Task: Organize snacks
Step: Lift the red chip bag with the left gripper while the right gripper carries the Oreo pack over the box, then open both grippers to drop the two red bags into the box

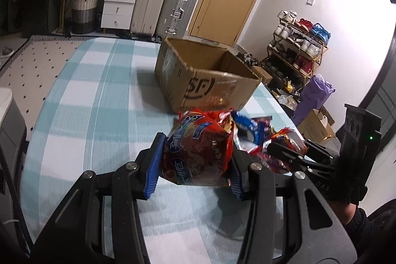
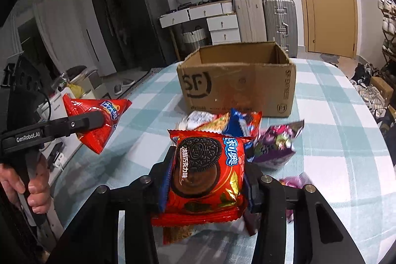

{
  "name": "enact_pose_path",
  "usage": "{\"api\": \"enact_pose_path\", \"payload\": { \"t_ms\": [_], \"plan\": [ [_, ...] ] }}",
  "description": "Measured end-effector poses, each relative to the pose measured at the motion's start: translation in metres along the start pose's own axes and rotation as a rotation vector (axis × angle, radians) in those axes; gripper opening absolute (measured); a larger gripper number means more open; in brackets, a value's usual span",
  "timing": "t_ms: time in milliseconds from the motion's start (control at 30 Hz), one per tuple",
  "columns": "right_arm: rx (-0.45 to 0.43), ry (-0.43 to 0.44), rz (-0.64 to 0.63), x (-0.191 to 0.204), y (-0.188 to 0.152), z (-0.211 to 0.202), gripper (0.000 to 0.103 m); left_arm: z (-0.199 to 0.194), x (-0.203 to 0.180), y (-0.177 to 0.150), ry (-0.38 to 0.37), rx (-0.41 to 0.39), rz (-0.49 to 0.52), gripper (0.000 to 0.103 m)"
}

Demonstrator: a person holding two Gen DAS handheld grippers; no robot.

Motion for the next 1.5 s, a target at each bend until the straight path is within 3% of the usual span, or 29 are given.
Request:
{"api": "enact_pose_path", "payload": {
  "t_ms": [400, 633, 1000, 1200, 1500],
  "plan": [
    [-0.033, 0.036, 0.022, -0.009, 0.063, -0.002, 0.045, 0.028, -0.033, 0.07, -0.044, 0.001, 0.092, 0.043],
    [-0.064, 0.063, -0.002, -0.015, 0.112, 0.002, 0.045, 0.05, -0.047, 0.12, -0.039, -0.002, 0.124, 0.043],
    [-0.04, 0.064, -0.025, -0.028, 0.175, 0.034, 0.045, 0.098, -0.06, 0.195, -0.01, 0.003, 0.146, 0.043],
    [0.001, 0.03, -0.01, -0.047, 0.193, 0.074, 0.045, 0.14, -0.05, 0.209, -0.002, 0.053, 0.115, 0.043],
    [0.053, -0.001, -0.007, -0.071, 0.18, 0.132, 0.045, 0.201, -0.024, 0.194, -0.002, 0.133, 0.086, 0.044]
  ]
}}
Point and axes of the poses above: each gripper's, at about its wrist camera, not at the fingertips, and z roughly the way its jaws point, x to its left, y to its top, the point moved 3 cm from there along z, roughly the way its jaws point
